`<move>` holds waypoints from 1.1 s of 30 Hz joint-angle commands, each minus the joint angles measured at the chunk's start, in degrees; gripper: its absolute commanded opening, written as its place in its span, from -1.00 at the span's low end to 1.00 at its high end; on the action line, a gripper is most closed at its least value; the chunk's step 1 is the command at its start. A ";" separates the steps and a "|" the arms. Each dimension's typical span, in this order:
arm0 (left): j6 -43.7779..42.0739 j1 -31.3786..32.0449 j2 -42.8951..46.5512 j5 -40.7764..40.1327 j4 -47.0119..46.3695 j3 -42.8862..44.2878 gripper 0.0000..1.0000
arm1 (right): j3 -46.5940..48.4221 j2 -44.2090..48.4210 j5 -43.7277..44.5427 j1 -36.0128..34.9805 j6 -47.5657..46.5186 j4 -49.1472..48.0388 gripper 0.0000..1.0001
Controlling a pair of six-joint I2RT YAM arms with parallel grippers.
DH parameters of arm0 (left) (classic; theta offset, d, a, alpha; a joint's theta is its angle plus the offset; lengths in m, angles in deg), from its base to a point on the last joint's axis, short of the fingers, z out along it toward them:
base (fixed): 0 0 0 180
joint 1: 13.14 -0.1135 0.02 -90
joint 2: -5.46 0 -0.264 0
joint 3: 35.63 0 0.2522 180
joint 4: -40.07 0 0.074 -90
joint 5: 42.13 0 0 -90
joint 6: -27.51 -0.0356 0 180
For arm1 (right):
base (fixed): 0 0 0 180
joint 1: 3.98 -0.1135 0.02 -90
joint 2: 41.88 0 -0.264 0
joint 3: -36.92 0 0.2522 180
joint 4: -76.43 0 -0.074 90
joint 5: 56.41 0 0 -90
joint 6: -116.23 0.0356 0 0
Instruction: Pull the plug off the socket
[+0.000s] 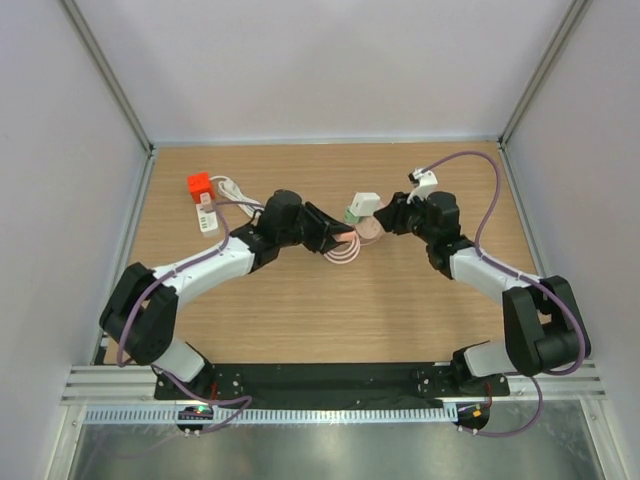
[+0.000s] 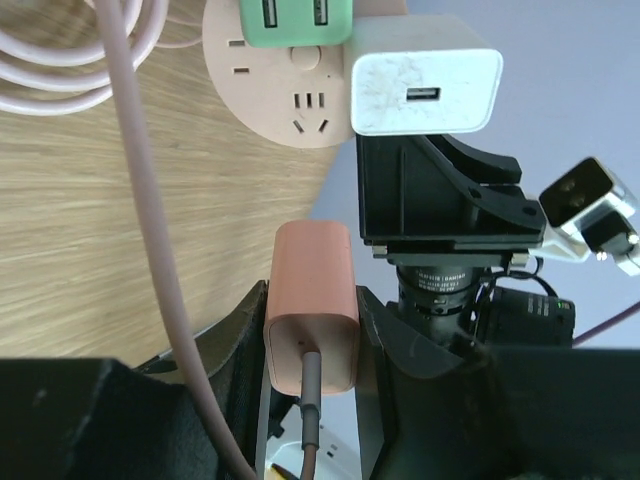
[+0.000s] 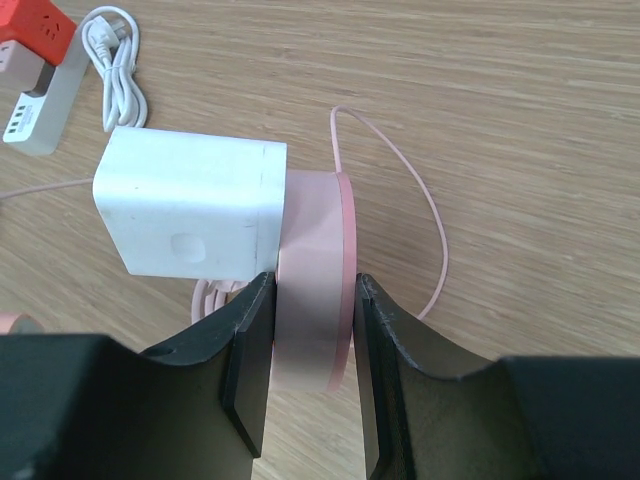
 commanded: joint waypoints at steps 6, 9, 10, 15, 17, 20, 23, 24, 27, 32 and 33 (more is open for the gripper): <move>-18.13 -2.28 9.44 -6.34 12.12 -1.04 -1.00 | 2.28 -0.96 -9.02 9.57 12.84 -8.99 -0.98; -25.87 -5.09 13.75 -12.82 20.46 -4.29 -1.00 | 2.28 -0.44 -12.01 11.94 15.30 -9.69 -0.98; -27.80 -7.36 14.72 -14.16 24.66 -5.26 -0.99 | 2.37 -0.26 -12.54 12.30 15.65 -9.69 -0.98; -27.64 -18.00 21.21 -18.48 32.43 -13.42 -0.99 | 2.55 -0.43 -16.41 13.09 17.24 -10.83 -0.98; -27.82 -23.70 22.89 -18.39 33.05 -15.81 -1.00 | 2.55 -0.70 -17.03 13.18 17.33 -11.10 -0.97; -28.60 -29.33 25.97 -19.96 34.71 -17.92 -1.00 | 2.46 -1.05 -17.82 13.18 17.68 -11.54 -0.98; -29.84 -32.78 29.22 -23.64 38.40 -17.23 -1.00 | 2.46 -0.96 -18.08 13.53 18.03 -11.63 -0.98; -30.54 -34.79 30.01 -24.53 40.32 -16.44 -1.00 | 2.46 -0.96 -18.87 13.79 18.99 -12.50 -0.98; -32.47 -38.05 33.00 -26.91 42.19 -15.64 -0.99 | 2.37 -1.23 -23.43 17.21 25.30 -20.47 -0.98; -34.14 -41.14 34.50 -26.22 43.60 -16.16 -0.99 | 1.14 -1.14 -32.23 23.71 48.24 -41.81 -0.98; -34.23 -41.14 34.24 -25.95 43.51 -16.43 -0.99 | 0.88 -0.96 -32.41 24.16 50.01 -43.08 -0.98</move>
